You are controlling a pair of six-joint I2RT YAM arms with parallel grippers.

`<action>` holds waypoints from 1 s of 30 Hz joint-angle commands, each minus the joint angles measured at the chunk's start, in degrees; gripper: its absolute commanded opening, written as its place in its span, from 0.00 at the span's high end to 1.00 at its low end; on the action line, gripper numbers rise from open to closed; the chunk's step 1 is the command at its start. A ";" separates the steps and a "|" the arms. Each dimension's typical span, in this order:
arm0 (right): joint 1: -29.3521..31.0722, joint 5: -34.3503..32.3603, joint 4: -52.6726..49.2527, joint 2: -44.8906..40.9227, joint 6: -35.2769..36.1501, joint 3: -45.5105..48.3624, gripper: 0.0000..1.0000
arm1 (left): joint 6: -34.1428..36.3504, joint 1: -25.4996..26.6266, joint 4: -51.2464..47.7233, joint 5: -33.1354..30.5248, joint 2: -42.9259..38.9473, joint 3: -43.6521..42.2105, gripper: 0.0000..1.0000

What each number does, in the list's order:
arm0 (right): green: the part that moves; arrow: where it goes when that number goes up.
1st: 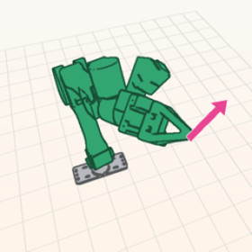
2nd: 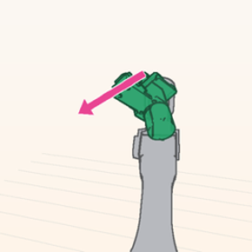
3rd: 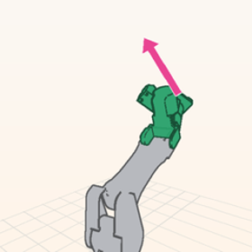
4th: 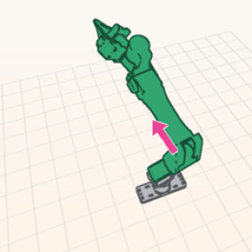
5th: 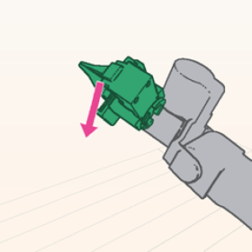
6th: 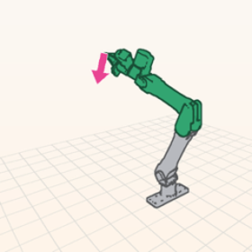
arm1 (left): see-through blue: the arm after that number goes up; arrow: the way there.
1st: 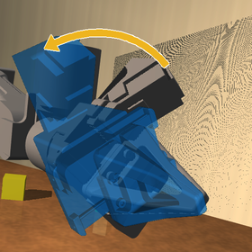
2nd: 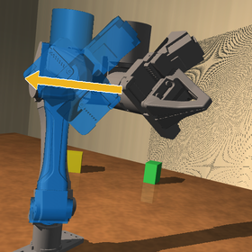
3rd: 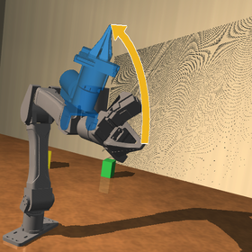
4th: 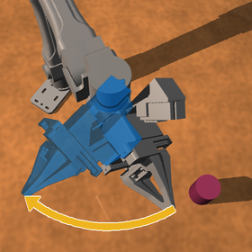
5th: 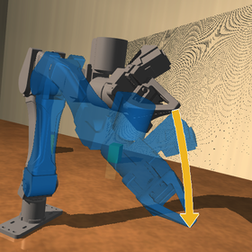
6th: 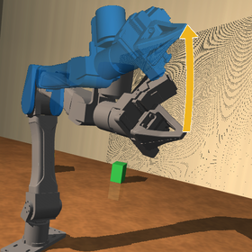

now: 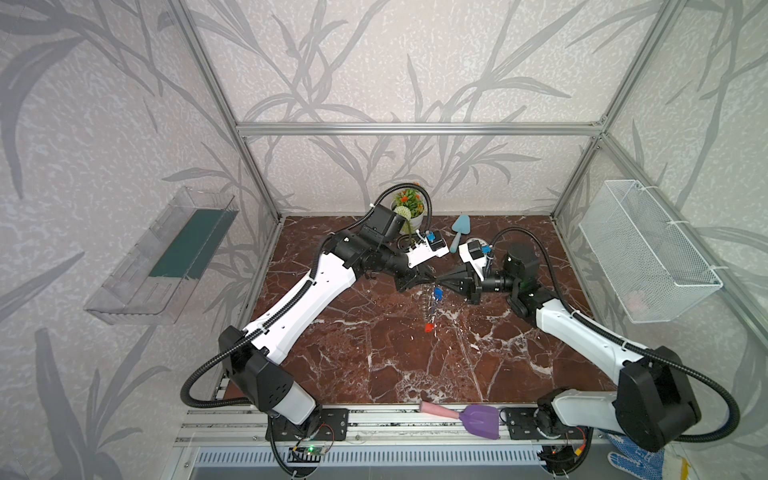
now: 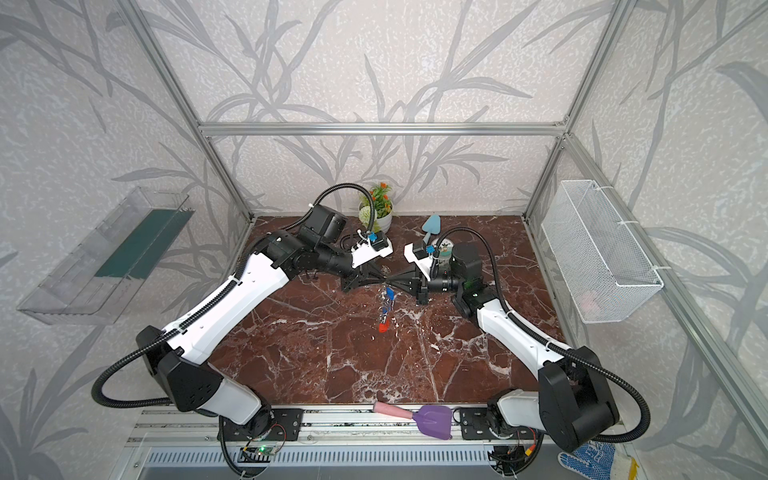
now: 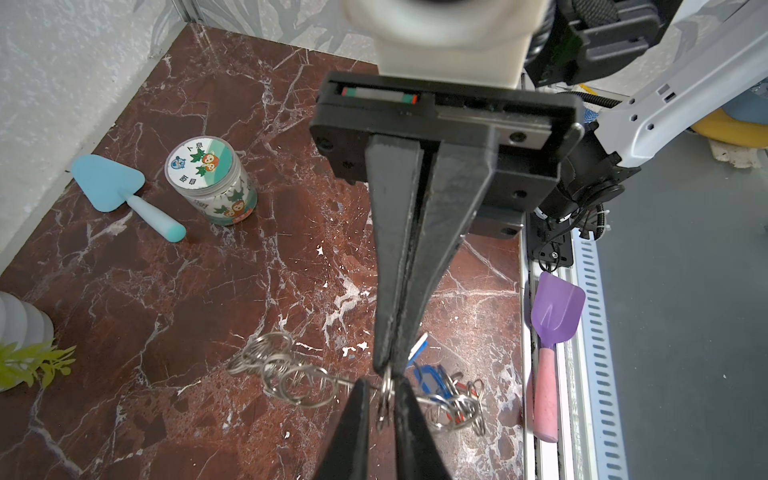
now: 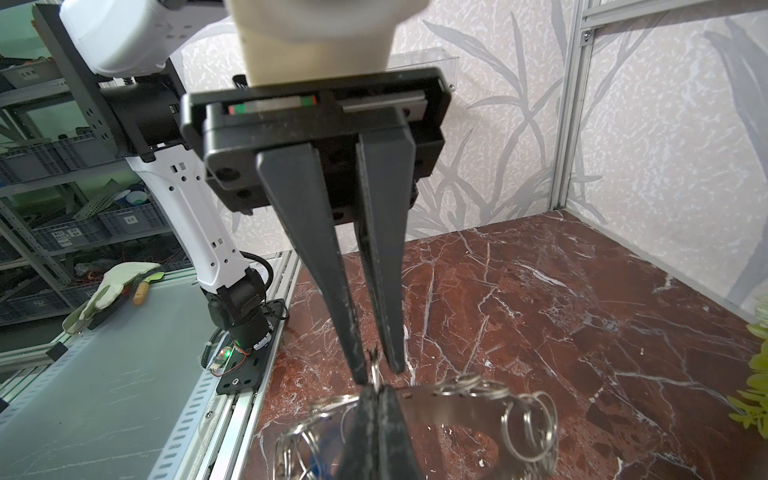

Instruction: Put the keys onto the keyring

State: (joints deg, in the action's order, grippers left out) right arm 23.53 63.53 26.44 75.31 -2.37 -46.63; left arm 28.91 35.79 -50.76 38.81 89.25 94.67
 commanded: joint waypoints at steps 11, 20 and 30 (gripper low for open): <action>0.37 1.08 1.60 -0.64 -0.66 -0.04 1.00 | 0.99 0.49 -1.77 -1.54 0.41 1.83 1.00; -1.03 -2.37 5.30 -6.23 -8.07 1.94 0.75 | -5.66 0.46 11.05 -1.37 -7.66 -6.75 1.00; -3.60 -6.49 9.32 -10.57 -16.41 4.93 0.68 | -18.66 0.54 36.22 -0.72 -17.60 -23.23 1.00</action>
State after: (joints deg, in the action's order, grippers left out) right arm 20.03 58.43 33.85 65.60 -15.77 -42.13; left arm 15.11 36.05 -26.87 37.12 74.15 73.65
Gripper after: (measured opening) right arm 0.315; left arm 0.047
